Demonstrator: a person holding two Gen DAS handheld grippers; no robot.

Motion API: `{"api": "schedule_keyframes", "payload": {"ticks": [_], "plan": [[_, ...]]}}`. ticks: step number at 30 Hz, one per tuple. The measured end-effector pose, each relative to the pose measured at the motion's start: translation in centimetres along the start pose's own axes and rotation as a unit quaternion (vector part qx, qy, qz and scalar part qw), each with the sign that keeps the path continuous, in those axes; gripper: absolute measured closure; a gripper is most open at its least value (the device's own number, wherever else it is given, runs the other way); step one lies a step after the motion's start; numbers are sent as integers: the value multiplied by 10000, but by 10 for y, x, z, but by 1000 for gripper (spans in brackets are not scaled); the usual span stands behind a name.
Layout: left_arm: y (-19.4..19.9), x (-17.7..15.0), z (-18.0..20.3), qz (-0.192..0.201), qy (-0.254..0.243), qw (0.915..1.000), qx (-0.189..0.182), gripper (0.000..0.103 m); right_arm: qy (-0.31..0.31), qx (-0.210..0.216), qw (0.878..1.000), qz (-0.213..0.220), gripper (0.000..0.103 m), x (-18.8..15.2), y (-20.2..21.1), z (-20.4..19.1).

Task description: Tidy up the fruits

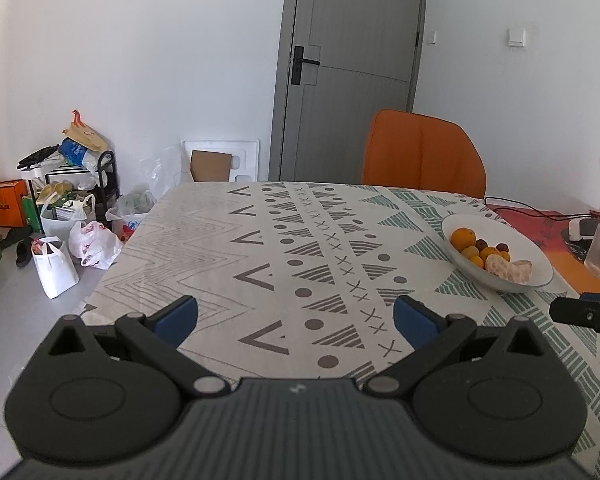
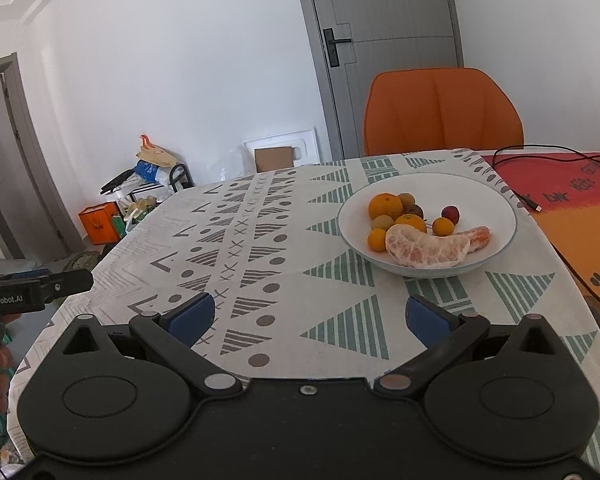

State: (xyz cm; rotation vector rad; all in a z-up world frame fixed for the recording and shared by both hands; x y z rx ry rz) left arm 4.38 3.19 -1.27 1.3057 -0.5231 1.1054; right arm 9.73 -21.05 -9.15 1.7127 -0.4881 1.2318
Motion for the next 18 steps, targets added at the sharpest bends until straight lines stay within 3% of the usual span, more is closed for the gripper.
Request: {"api": "schedule_keyframes", "payload": {"ticks": [18], "plan": [[-4, -2, -1, -90, 52, 9999, 11, 0, -30, 55, 10000, -52, 0, -3, -4, -2]]}}
Point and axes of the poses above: each gripper's, at about its wrist camera, not at the fingertips, and y roughly against the way its jaws point, z to its right, x to its top, the point moved 4 cm from there along -y, roughly the way its jaws point, and after that the axes turned 11 degrees about y, right-handed, at the moved point
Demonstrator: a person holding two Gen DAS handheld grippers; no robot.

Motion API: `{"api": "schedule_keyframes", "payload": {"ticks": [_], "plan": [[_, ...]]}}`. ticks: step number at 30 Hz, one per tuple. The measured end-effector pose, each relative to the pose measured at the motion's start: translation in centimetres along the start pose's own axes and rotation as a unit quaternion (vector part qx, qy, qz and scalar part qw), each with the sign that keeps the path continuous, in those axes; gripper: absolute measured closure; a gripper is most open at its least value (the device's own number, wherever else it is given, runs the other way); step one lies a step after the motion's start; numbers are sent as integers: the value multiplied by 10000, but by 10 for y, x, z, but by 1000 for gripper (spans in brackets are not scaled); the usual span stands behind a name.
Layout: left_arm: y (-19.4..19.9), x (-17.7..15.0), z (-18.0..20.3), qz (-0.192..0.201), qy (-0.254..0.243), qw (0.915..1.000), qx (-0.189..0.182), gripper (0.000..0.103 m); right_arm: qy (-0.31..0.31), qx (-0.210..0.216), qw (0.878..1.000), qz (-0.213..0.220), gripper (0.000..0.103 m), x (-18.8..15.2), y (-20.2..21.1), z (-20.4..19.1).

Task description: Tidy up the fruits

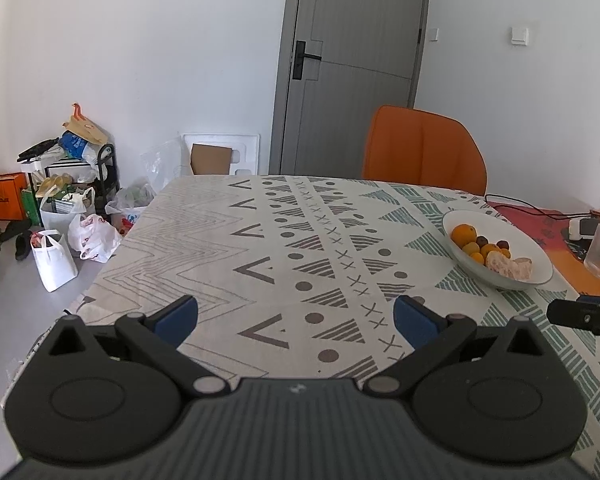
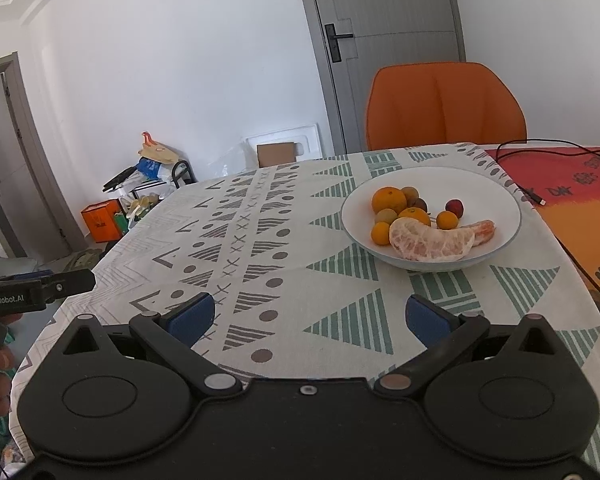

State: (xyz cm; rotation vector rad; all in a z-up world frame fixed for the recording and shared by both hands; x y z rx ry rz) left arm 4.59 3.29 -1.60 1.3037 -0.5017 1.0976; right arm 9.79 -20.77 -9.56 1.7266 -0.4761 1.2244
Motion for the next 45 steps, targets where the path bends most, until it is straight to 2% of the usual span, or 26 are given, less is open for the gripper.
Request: {"api": "schedule_keyframes", "payload": {"ticks": [45], "plan": [[-1, -2, -6, -68, 30, 9999, 72, 0, -27, 22, 10000, -73, 0, -5, -5, 0]]}}
Point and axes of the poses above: each gripper's, at about its wrist camera, not at the fingertips, and y roughly against the way its jaws point, z to its right, x to its top, the point moved 4 cm from there along -y, roughly the way its jaws point, and after that the axes turned 11 degrees about y, right-handed, at the moved point
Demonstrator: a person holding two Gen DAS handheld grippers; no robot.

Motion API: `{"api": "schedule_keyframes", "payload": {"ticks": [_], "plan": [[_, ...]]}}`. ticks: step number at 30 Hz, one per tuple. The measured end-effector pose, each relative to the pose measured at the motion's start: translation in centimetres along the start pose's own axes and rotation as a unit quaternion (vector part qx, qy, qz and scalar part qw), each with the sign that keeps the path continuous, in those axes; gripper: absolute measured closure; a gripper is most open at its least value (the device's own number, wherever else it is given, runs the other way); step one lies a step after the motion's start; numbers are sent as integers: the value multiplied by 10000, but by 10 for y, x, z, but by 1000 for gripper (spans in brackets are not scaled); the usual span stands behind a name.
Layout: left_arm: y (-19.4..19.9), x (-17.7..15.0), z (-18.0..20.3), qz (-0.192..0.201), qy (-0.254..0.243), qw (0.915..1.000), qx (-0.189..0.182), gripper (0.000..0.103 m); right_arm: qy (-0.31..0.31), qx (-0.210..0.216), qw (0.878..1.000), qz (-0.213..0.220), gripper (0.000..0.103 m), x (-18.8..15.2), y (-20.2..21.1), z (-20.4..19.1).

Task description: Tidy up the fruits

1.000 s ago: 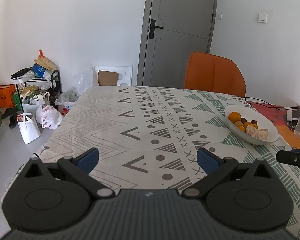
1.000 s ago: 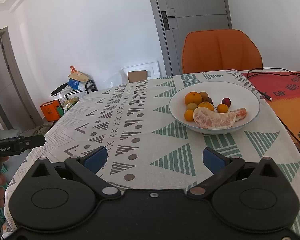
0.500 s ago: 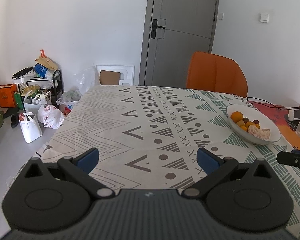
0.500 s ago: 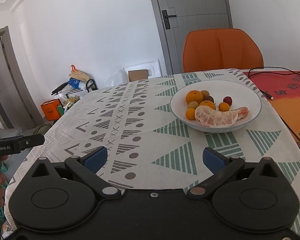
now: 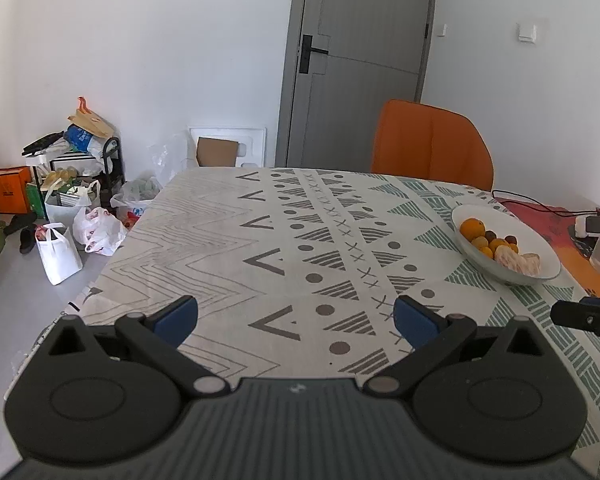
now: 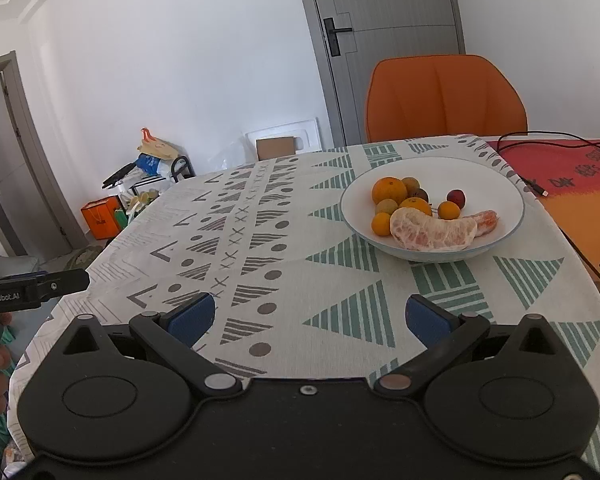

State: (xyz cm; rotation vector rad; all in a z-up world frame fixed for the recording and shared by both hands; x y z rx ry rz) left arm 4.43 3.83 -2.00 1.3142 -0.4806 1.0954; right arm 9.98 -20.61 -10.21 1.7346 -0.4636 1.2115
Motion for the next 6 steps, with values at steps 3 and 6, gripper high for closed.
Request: {"api": "schedule_keyframes", "payload": {"ticks": [3, 6], "plan": [[0, -1, 2, -4, -42, 10000, -16, 0, 0, 4, 10000, -6, 0, -1, 0, 0], [-1, -3, 2, -23, -40, 10000, -27, 0, -10, 4, 10000, -21, 0, -2, -1, 0]]}}
Point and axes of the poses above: each gripper's, at about its wrist camera, not at the fingertips, and y roughly against the way its jaws point, z to its right, x to its top, the point moved 4 cm from there along -y, roughly the way its jaws point, and after that the axes turned 11 degrees about y, right-handed, at the moved point
